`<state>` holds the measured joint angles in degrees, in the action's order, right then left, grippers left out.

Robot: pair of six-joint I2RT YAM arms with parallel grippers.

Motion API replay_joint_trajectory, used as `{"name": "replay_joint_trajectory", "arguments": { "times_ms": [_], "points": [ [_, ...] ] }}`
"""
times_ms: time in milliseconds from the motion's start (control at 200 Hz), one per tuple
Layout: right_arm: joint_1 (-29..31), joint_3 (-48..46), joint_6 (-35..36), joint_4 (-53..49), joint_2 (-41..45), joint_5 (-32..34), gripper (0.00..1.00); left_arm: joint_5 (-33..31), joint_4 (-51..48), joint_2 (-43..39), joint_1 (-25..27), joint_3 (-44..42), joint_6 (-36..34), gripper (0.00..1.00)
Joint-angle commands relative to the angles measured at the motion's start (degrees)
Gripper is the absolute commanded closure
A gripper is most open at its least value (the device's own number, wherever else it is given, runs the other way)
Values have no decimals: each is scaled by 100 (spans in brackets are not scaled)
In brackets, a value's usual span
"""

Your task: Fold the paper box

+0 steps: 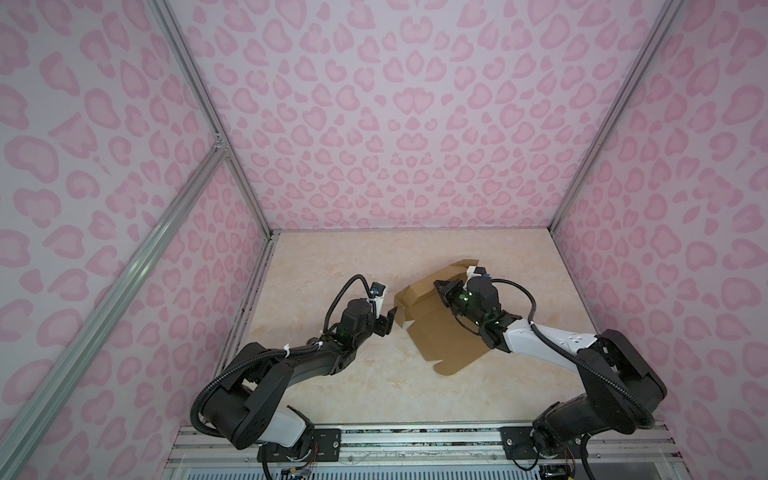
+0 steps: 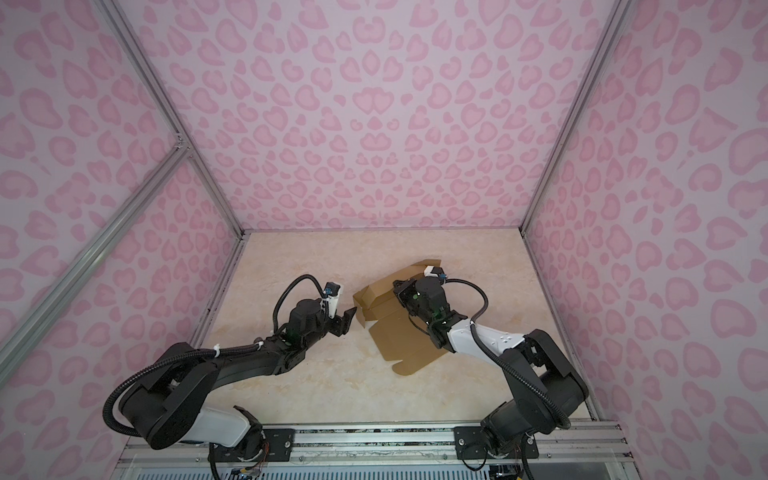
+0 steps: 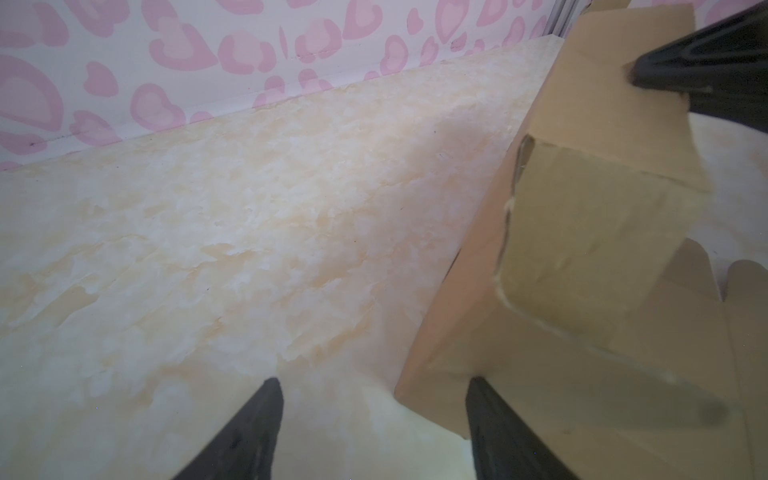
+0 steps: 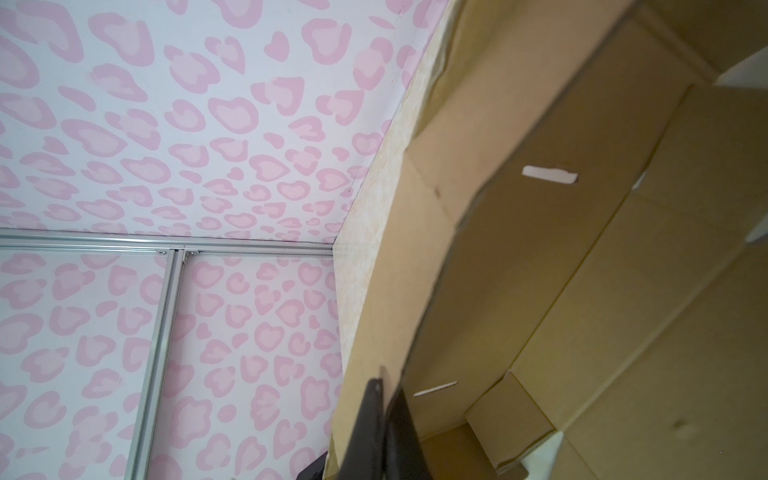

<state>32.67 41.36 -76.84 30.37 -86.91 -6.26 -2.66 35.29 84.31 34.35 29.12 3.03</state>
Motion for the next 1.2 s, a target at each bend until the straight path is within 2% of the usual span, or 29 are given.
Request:
{"name": "replay_joint_trajectory", "arguments": {
  "times_ms": [0, 465, 1195],
  "points": [
    [4, -6, 98, -254, -51, -33, 100, 272, 425, 80, 1, 37, -19, 28],
    [19, 3, 96, -277, -84, -55, 100, 1030, 668, 361, 2, 148, 22, 30],
    [82, 101, 163, -422, -18, -7, 100, 1329, 791, 663, 41, 481, -210, 33]
  ]
}}
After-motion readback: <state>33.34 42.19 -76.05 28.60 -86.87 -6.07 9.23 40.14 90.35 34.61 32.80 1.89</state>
